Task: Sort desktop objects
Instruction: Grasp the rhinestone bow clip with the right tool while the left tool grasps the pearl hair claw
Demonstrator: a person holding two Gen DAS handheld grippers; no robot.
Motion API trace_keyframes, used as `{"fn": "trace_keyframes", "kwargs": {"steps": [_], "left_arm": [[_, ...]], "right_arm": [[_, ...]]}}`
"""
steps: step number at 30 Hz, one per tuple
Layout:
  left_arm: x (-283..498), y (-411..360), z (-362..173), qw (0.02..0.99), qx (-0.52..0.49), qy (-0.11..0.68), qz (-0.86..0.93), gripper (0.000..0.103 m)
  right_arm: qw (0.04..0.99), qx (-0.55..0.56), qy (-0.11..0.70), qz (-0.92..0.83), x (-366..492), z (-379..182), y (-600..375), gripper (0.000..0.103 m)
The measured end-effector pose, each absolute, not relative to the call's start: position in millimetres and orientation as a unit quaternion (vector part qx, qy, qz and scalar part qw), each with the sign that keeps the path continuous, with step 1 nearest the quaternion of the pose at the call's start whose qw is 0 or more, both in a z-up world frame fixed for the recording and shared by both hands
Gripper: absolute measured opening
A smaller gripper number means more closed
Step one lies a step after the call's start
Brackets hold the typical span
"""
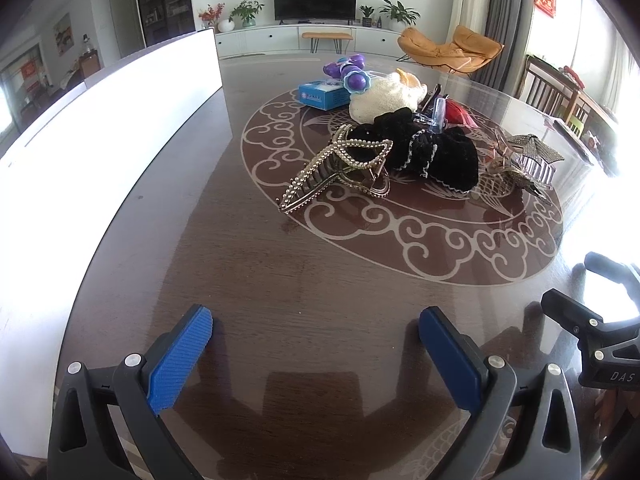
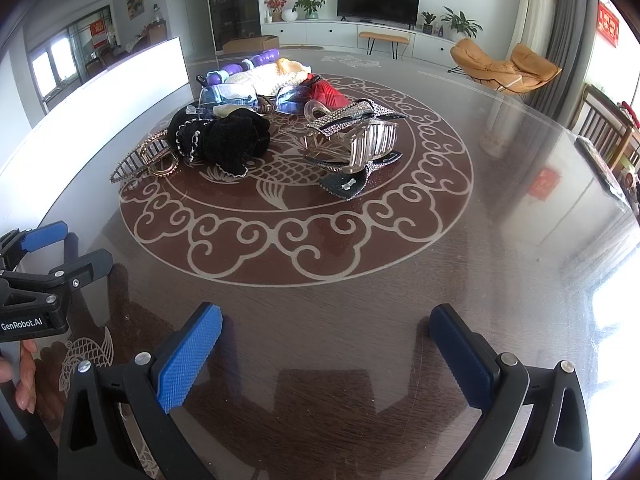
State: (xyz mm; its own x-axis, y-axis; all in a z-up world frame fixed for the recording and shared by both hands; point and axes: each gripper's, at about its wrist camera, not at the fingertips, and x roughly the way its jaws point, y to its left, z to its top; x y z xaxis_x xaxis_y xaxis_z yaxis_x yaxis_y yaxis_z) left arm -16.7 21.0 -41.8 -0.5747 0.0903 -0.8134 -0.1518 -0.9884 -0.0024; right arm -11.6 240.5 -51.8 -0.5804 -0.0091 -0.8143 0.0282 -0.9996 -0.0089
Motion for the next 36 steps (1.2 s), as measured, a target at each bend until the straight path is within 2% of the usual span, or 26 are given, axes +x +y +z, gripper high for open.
{"fn": "trace_keyframes", "kwargs": {"steps": [6, 10, 13, 16, 18, 19, 21, 24, 30, 36], "left_arm": [[-17, 15, -42, 0.056, -0.455, 0.022, 0.889, 0.103], [-18, 15, -43, 0.052, -0.455, 0.025, 0.889, 0.103], [-18, 15, -43, 0.052, -0.455, 0.025, 0.889, 0.103], [-18, 15, -43, 0.053, -0.454, 0.025, 0.889, 0.103], [-17, 15, -44, 0.053, -0.454, 0.025, 0.889, 0.103], [-16, 15, -44, 0.054, -0.454, 0.025, 0.889, 0.103], [-16, 15, -44, 0.054, -0.454, 0.026, 0.889, 0.103], [-16, 15, -44, 0.054, -0.454, 0.026, 0.889, 0.103], [-17, 16, -44, 0.056, -0.455, 0.029, 0.888, 0.103], [-57, 25, -41, 0.117, -0.477, 0.073, 0.868, 0.103]], "right_arm": [[0.028, 0.474, 0.019, -0.880, -24, -50, 244, 0.103], [0.037, 0.436, -0.022, -0.899, -45, -27, 252, 0.103], [0.017, 0.416, -0.035, -0.909, -77, -13, 251, 0.103], [-0.025, 0.459, -0.025, -0.888, -120, -28, 250, 0.102], [-0.033, 0.468, -0.033, -0.882, -136, -37, 254, 0.094], [-0.031, 0.468, -0.035, -0.883, -140, -39, 255, 0.079], [-0.024, 0.460, -0.030, -0.887, -141, -39, 259, 0.065], [-0.010, 0.450, -0.039, -0.892, -128, -36, 267, 0.052], [0.025, 0.446, -0.028, -0.894, -55, -38, 270, 0.051], [0.040, 0.428, -0.032, -0.902, -14, -42, 267, 0.053]]}}
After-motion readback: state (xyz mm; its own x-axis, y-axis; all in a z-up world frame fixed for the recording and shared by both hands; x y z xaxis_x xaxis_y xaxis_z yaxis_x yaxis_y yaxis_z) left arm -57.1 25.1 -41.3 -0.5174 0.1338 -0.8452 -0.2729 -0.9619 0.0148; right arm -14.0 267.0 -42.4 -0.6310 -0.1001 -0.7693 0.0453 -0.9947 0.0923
